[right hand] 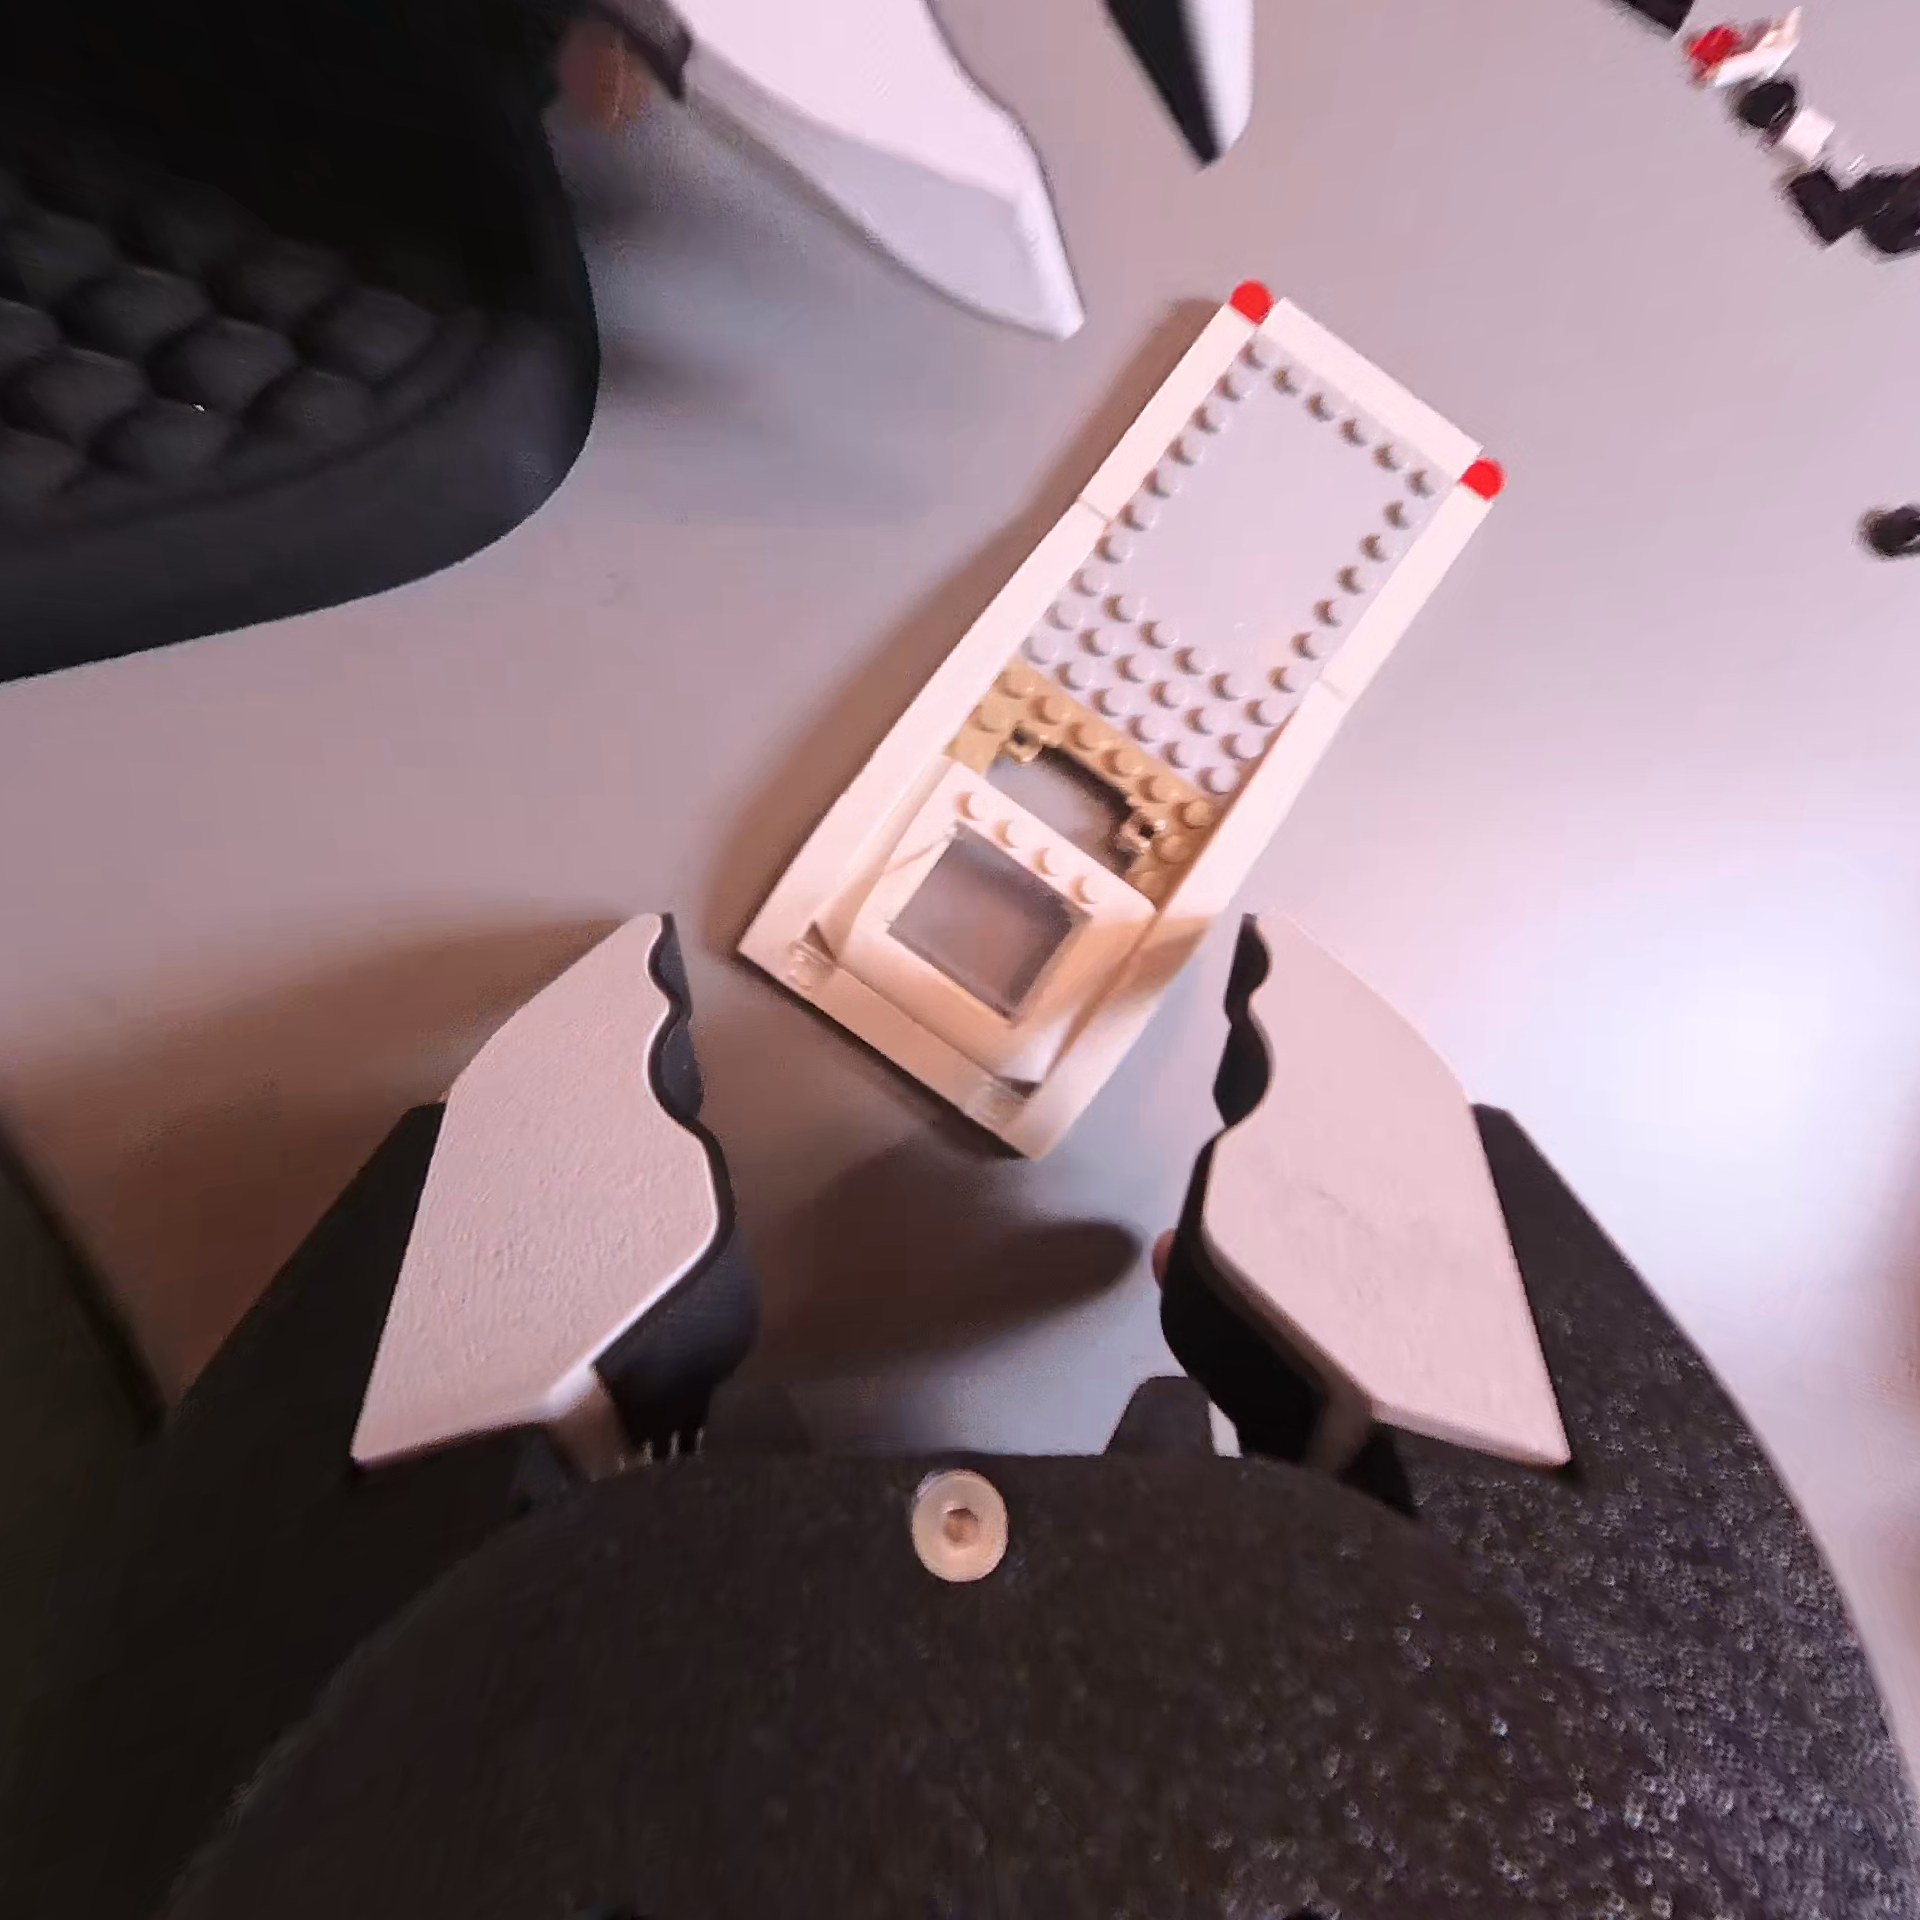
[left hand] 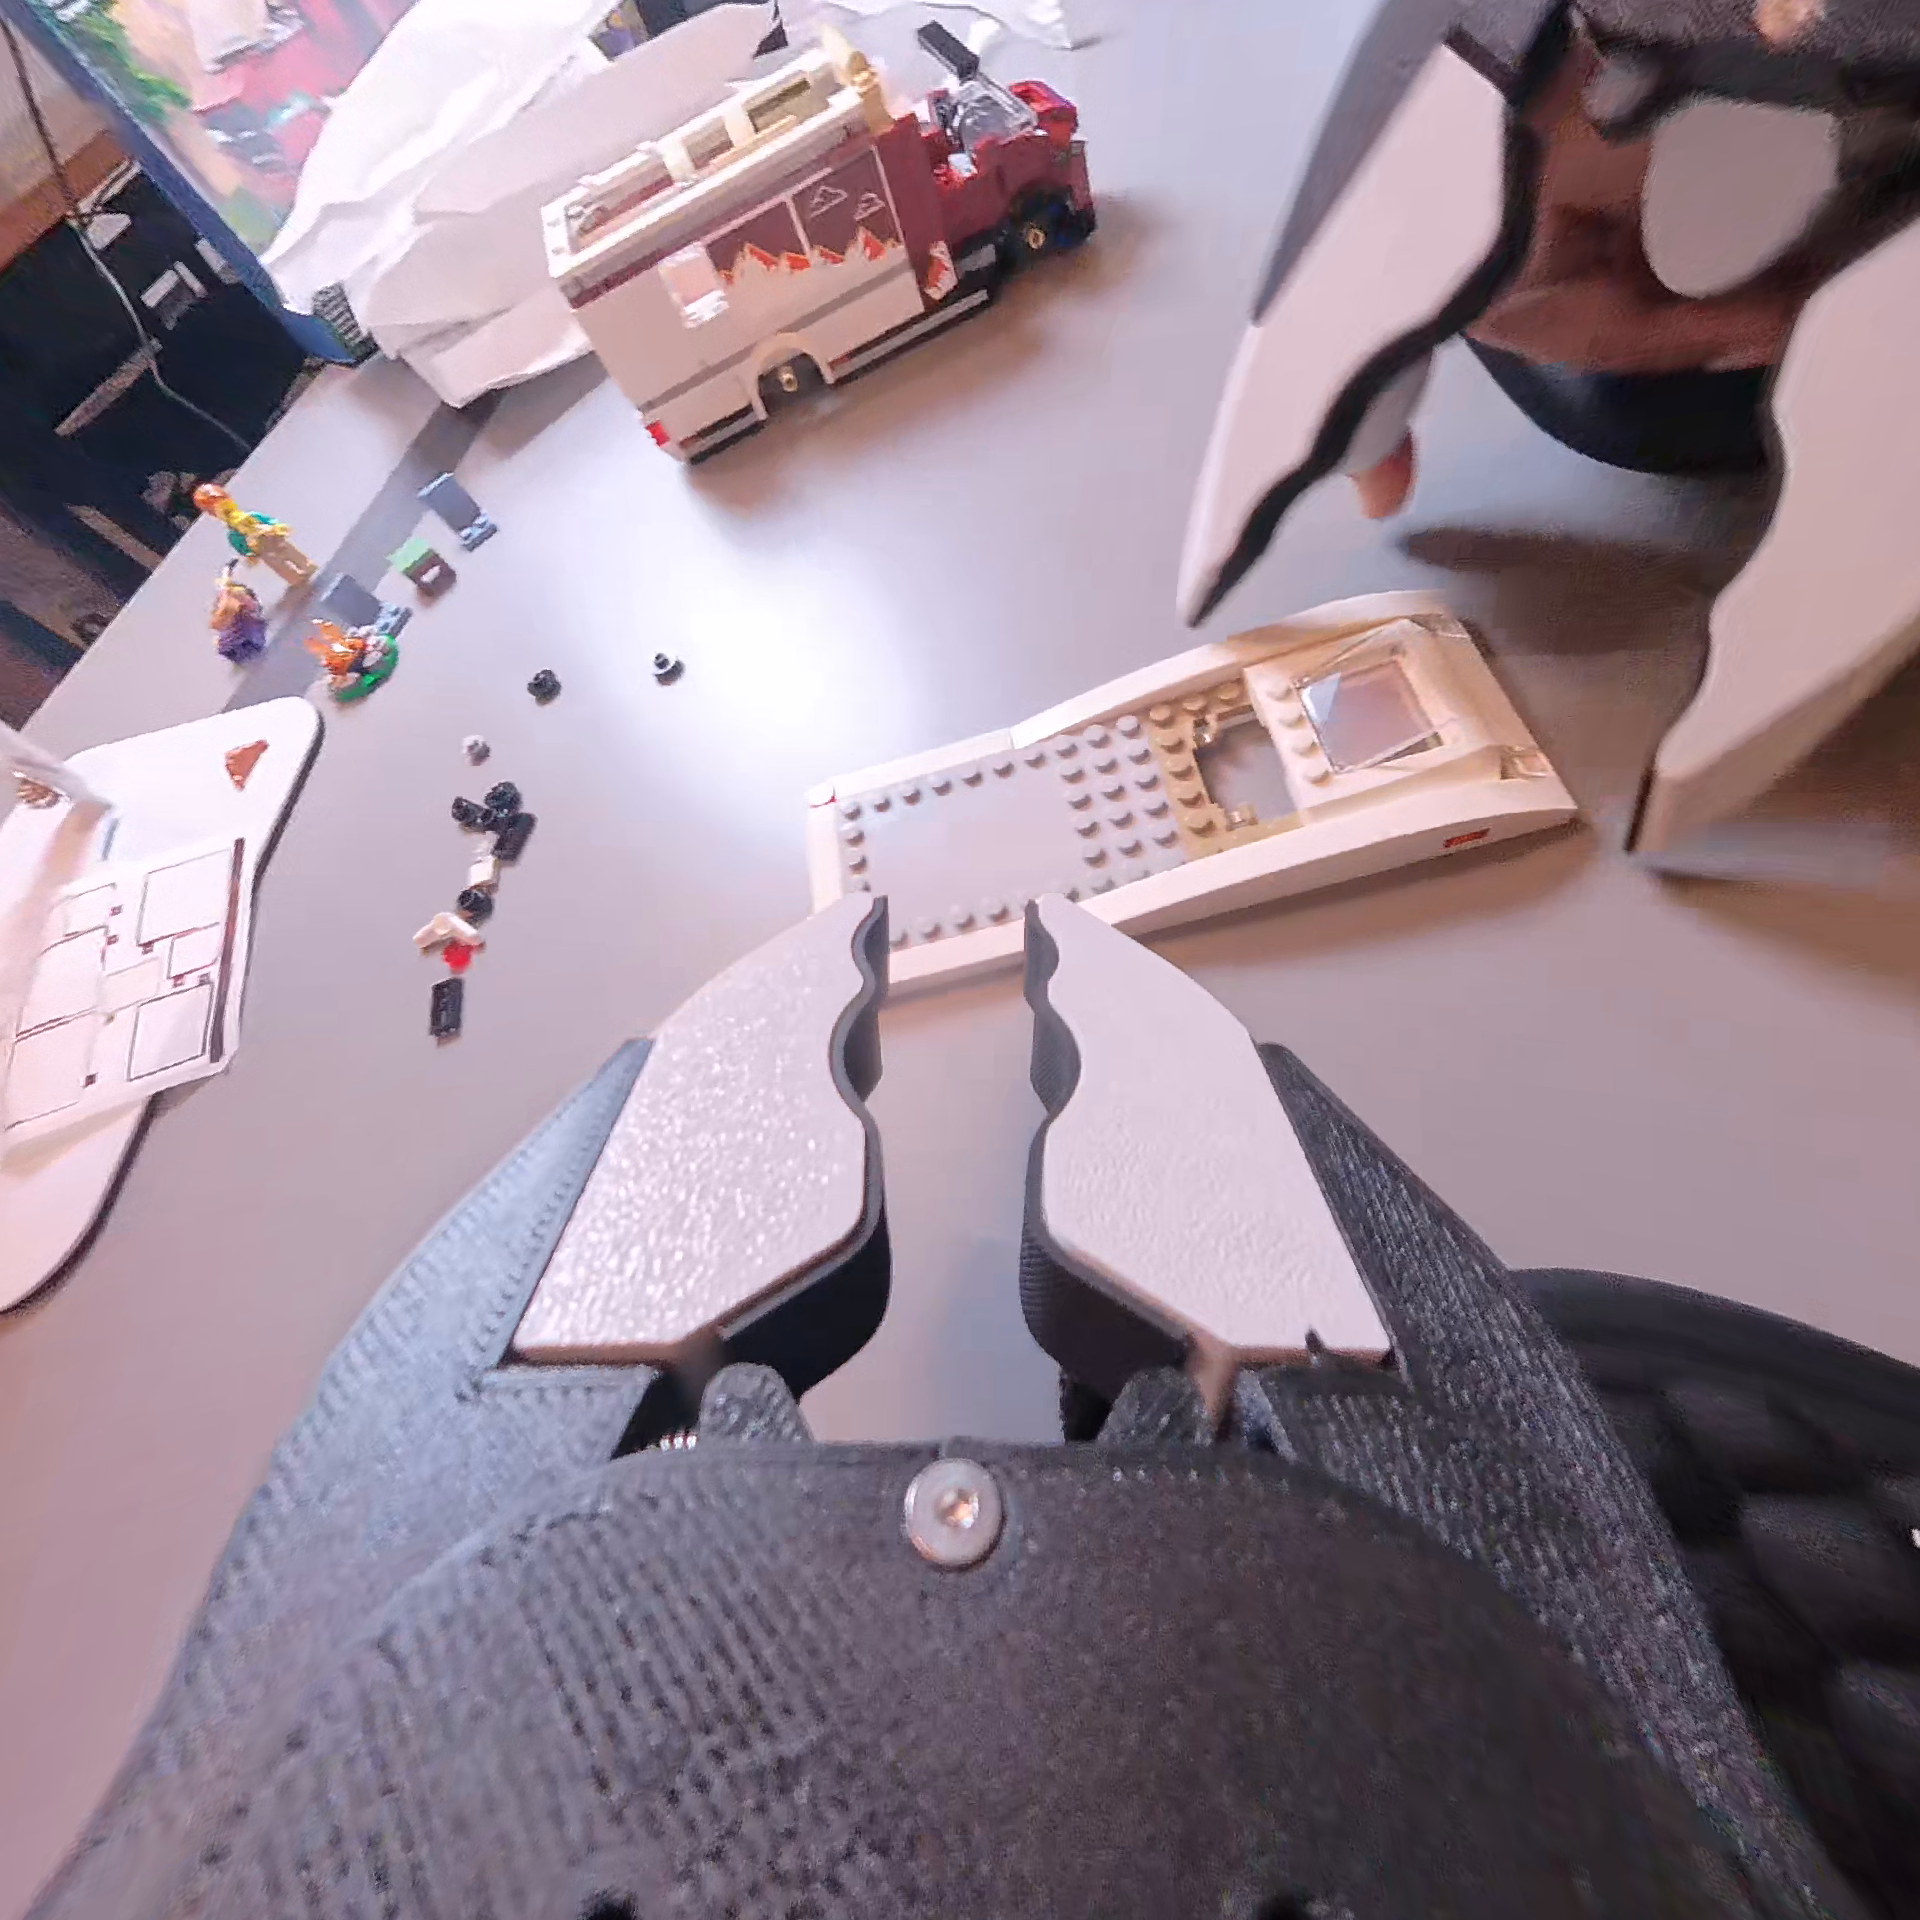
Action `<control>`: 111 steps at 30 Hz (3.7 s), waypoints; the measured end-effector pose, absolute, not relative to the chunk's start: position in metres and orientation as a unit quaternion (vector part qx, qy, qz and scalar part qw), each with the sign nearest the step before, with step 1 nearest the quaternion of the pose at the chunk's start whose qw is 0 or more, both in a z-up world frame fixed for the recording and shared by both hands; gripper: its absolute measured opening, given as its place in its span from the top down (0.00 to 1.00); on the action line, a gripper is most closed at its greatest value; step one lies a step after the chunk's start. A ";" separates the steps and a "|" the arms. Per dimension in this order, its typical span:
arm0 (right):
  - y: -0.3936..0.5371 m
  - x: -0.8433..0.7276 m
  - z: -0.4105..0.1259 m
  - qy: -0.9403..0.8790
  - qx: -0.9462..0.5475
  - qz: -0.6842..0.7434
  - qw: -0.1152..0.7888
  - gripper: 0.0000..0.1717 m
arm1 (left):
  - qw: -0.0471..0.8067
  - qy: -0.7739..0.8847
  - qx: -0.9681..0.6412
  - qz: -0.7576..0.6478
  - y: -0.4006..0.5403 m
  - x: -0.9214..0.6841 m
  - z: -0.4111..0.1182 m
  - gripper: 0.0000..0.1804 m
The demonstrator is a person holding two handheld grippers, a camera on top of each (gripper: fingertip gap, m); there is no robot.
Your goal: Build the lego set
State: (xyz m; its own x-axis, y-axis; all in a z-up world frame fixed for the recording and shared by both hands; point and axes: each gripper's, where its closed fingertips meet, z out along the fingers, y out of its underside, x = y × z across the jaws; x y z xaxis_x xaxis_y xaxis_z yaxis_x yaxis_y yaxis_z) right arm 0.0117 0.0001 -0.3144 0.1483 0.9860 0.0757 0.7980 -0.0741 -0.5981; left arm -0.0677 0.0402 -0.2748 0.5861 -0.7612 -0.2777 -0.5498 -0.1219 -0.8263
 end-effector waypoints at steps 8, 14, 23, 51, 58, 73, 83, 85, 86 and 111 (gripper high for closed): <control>0.032 0.044 -0.318 -0.674 -0.693 0.172 0.188 0.53 | 0.501 0.442 -0.737 -0.103 0.039 -0.072 -0.272 0.87; 0.041 0.047 -0.318 -0.668 -0.695 0.200 0.174 0.50 | 0.509 0.437 -0.735 -0.094 0.041 -0.076 -0.268 0.87; 0.041 0.024 -0.318 -0.716 -0.644 0.204 0.178 0.58 | 0.520 0.430 -0.731 -0.107 0.042 -0.075 -0.267 0.88; 0.169 -0.076 -0.208 -0.647 -0.598 0.299 0.367 0.64 | 0.618 0.311 -0.718 -0.076 0.068 -0.112 -0.232 0.86; 0.343 -0.101 -0.108 -0.376 -0.661 0.250 0.599 0.68 | 0.669 0.236 -0.704 0.016 0.090 -0.134 -0.191 0.86; 0.380 -0.096 -0.125 -0.291 -0.678 0.266 0.621 0.89 | 0.592 0.170 -0.777 0.126 0.208 -0.222 -0.100 0.81; 0.377 -0.053 -0.124 -0.219 -0.691 0.289 0.625 0.74 | 0.523 0.198 -0.805 0.199 0.289 -0.267 -0.125 0.96; 0.350 -0.067 -0.094 -0.276 -0.624 0.290 0.672 0.80 | 0.545 0.186 -0.799 0.176 0.290 -0.264 -0.126 0.98; 0.327 -0.086 -0.083 -0.331 -0.579 0.305 0.680 0.87 | 0.554 0.178 -0.795 0.172 0.291 -0.265 -0.126 0.98; 0.369 -0.144 -0.103 -0.396 -0.586 0.114 0.698 0.85 | 0.664 -0.309 -0.565 -0.380 0.244 -0.262 -0.154 0.98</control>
State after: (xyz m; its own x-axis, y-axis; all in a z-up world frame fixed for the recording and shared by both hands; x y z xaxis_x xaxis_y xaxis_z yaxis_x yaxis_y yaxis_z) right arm -0.1441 0.3690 -0.1029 0.6602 0.6231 0.4194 0.3054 0.2875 -0.9078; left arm -0.2625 0.2444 -0.1541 0.5199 -0.1544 0.8401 0.8540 0.0724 -0.5152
